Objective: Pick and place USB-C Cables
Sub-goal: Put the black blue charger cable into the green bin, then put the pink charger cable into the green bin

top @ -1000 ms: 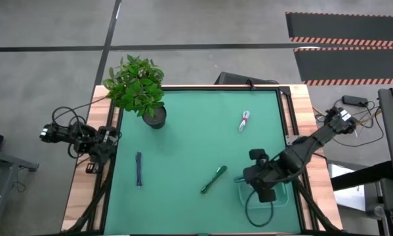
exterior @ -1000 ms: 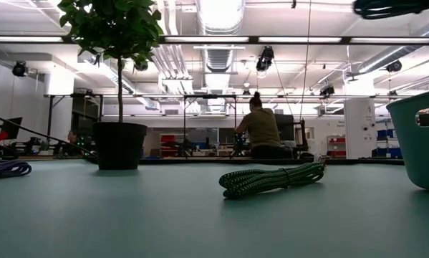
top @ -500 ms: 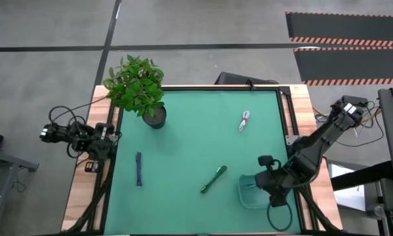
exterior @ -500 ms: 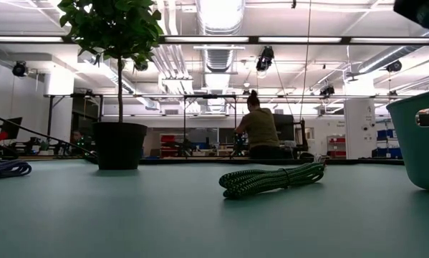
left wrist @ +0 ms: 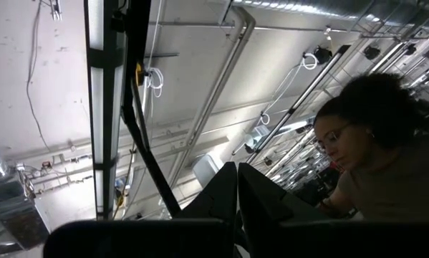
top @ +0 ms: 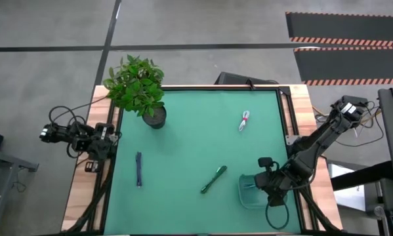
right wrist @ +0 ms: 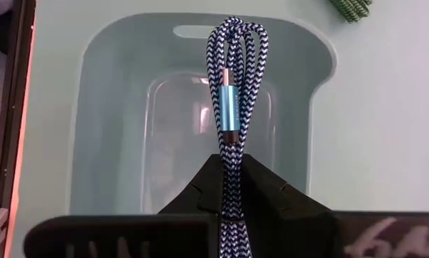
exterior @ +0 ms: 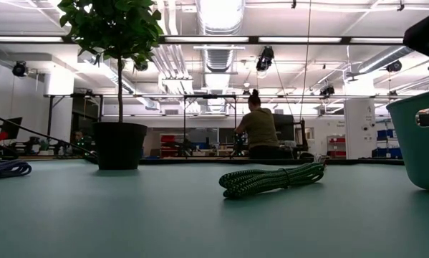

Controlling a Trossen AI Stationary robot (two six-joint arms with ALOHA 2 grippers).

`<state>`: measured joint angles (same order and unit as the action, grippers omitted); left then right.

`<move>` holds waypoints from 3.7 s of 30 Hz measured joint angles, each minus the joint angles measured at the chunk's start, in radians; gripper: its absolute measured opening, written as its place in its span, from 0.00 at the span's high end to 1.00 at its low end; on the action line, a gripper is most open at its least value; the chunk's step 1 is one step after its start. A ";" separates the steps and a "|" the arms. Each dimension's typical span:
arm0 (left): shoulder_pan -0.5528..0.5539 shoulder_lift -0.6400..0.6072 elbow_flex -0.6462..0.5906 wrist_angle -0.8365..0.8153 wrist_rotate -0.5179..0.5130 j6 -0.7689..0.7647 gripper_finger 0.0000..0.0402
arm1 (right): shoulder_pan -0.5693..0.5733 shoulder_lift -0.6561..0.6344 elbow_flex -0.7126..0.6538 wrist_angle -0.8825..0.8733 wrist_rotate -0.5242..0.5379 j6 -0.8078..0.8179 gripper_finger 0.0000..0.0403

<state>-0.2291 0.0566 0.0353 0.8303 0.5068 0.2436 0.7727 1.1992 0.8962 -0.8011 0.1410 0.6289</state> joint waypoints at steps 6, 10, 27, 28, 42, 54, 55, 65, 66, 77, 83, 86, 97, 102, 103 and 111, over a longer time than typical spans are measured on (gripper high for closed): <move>0.000 0.000 0.000 0.000 -0.002 0.000 1.00 | 0.000 0.001 -0.060 0.067 0.001 -0.001 0.95; 0.000 0.000 0.000 0.000 -0.019 0.000 1.00 | 0.000 0.001 -0.094 0.090 0.001 -0.001 0.95; 0.000 0.000 0.000 -0.001 -0.026 0.000 1.00 | 0.000 0.070 -0.123 0.142 0.017 -0.001 0.95; 0.000 0.000 0.000 -0.001 -0.026 0.000 1.00 | 0.000 0.080 -0.123 0.142 0.017 -0.001 0.95; 0.000 0.000 0.000 -0.001 -0.026 0.000 1.00 | 0.003 0.179 -0.123 0.157 0.016 -0.003 0.95; 0.000 0.000 0.000 -0.001 -0.042 0.000 1.00 | 0.002 0.196 -0.123 0.157 0.008 -0.001 0.95; 0.000 0.000 0.000 -0.001 -0.042 0.000 1.00 | 0.002 0.196 -0.123 0.157 0.007 -0.001 0.95; 0.000 0.000 0.000 -0.001 -0.042 0.000 1.00 | 0.002 0.196 -0.123 0.156 -0.012 0.000 0.86; 0.000 0.000 0.000 -0.001 -0.042 0.000 1.00 | 0.002 0.196 -0.123 0.156 -0.012 0.000 0.85; 0.000 0.000 0.000 -0.001 -0.042 0.000 1.00 | 0.002 0.196 -0.122 0.156 -0.012 0.000 0.79; 0.000 0.000 0.000 -0.001 -0.041 0.000 1.00 | 0.002 0.192 -0.122 0.156 -0.015 0.011 0.81; 0.000 0.000 0.000 -0.001 -0.041 0.000 1.00 | 0.002 0.176 -0.122 0.155 -0.019 0.016 0.83; 0.000 0.000 -0.001 -0.001 -0.041 0.000 1.00 | 0.002 0.085 -0.091 0.156 -0.019 0.079 0.86; 0.000 0.000 -0.001 -0.001 -0.041 0.000 1.00 | 0.001 0.078 -0.062 0.155 -0.009 0.108 0.87; 0.000 0.000 -0.001 0.000 -0.041 0.000 1.00 | 0.001 0.078 -0.058 0.155 -0.008 0.115 0.88; 0.000 0.000 -0.001 0.000 -0.041 0.000 1.00 | -0.006 0.078 -0.011 0.154 0.085 0.218 0.90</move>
<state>-0.2295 0.0563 0.0345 0.8299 0.4656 0.2433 0.7666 1.2774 0.8852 -0.6476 0.2257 0.8464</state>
